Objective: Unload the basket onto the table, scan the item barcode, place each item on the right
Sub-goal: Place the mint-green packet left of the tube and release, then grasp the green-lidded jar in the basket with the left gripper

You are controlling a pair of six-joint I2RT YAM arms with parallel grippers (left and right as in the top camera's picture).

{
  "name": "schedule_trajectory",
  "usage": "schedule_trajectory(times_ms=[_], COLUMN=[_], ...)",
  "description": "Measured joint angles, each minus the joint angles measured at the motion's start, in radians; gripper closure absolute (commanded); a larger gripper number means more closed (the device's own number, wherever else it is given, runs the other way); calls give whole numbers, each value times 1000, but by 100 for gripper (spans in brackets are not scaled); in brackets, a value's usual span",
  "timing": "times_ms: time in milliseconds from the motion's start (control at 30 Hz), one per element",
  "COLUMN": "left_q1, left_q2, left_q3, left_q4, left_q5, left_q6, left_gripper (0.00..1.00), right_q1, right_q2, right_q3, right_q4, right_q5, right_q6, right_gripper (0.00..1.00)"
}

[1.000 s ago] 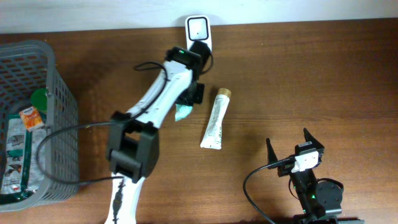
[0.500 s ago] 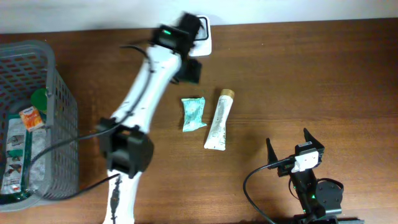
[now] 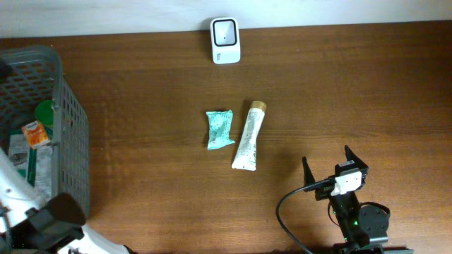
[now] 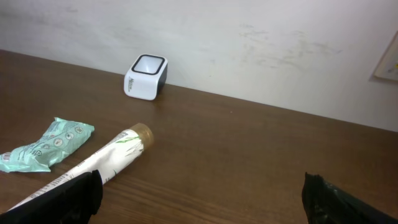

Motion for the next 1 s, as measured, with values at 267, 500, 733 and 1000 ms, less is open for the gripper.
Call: schedule_trajectory(times_ms=[267,500,733,1000], left_q1=[98,94,-10,-10], left_q2=[6,8,8,87], left_q3=[-641,-842,-843,-837], left_q4=[449,710,827,847], left_q5=[218,249,219,176], left_q6=[170,289,367,374], left_gripper=[8,6,5,13], right_q1=[0,0,0,0], right_q2=[0,0,0,0], right_q3=[0,0,0,0], right_q4=[0,0,0,0], right_q5=[0,0,0,0], right_q6=[0,0,0,0], right_gripper=[2,2,2,2])
